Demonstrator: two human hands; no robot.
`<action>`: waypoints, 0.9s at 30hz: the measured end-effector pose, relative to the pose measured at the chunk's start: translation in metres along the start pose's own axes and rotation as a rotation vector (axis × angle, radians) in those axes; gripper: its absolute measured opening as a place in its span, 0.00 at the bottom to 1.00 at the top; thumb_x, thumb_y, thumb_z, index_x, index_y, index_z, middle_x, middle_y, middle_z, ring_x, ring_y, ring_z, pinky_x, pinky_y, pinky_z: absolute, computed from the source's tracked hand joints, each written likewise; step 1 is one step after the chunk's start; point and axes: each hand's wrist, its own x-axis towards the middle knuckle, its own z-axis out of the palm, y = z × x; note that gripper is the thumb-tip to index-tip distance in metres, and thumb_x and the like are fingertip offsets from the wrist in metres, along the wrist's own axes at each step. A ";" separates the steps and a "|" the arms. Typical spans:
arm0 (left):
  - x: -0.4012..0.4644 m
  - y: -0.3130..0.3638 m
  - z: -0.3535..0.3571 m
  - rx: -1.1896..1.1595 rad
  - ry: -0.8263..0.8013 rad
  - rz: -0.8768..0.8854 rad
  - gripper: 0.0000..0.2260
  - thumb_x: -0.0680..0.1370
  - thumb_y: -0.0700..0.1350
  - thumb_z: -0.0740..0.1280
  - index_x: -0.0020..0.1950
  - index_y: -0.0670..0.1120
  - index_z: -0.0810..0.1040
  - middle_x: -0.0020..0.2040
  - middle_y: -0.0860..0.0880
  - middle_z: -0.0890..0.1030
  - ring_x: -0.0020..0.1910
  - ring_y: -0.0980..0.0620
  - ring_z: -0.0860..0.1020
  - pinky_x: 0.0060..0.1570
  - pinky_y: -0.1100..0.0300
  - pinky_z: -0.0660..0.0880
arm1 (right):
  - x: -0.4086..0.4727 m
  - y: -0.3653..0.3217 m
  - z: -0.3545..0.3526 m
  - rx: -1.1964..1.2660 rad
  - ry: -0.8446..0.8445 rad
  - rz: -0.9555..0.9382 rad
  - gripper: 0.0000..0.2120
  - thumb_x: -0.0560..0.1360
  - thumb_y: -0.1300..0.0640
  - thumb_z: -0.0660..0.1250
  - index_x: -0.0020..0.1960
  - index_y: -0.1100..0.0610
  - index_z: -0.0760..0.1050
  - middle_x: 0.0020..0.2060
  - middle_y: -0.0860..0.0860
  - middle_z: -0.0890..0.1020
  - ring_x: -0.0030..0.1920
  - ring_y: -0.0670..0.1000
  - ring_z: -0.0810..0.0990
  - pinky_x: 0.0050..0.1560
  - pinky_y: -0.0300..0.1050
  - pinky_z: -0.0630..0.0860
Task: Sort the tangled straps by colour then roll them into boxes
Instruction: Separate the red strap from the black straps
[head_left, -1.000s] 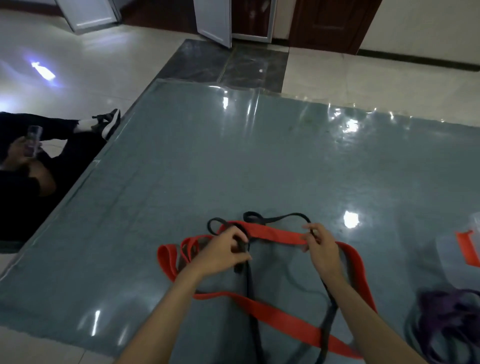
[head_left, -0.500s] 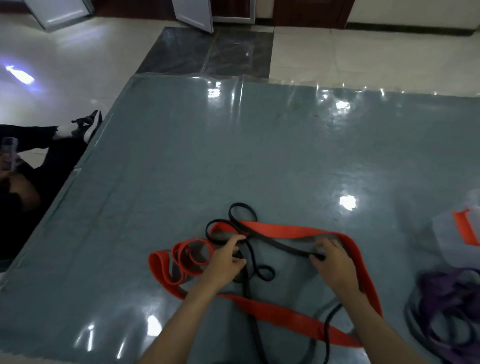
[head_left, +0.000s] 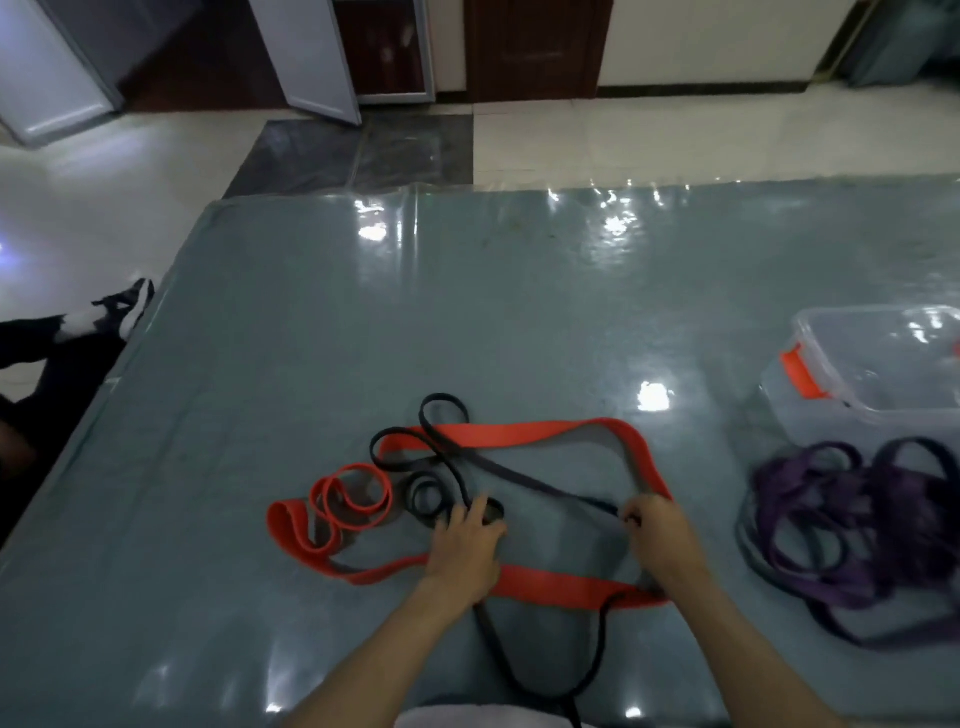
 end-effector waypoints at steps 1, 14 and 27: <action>-0.003 0.006 0.002 0.000 -0.011 -0.003 0.28 0.77 0.41 0.69 0.76 0.55 0.69 0.84 0.47 0.51 0.79 0.38 0.57 0.77 0.41 0.59 | -0.005 0.003 -0.002 0.082 0.070 -0.007 0.10 0.71 0.69 0.70 0.45 0.56 0.85 0.45 0.56 0.86 0.47 0.61 0.85 0.49 0.51 0.81; 0.005 0.057 0.050 0.154 0.071 0.222 0.21 0.72 0.48 0.73 0.64 0.48 0.75 0.60 0.48 0.77 0.61 0.43 0.78 0.59 0.46 0.73 | -0.065 0.065 -0.075 0.272 0.411 0.224 0.25 0.81 0.63 0.65 0.77 0.51 0.70 0.69 0.51 0.73 0.44 0.52 0.76 0.43 0.46 0.71; -0.028 0.004 -0.020 -0.618 0.460 -0.151 0.04 0.80 0.46 0.64 0.49 0.48 0.77 0.47 0.45 0.83 0.48 0.41 0.81 0.48 0.45 0.77 | -0.015 0.075 -0.053 0.335 0.175 0.240 0.49 0.76 0.62 0.71 0.83 0.40 0.43 0.55 0.59 0.82 0.51 0.65 0.83 0.51 0.59 0.80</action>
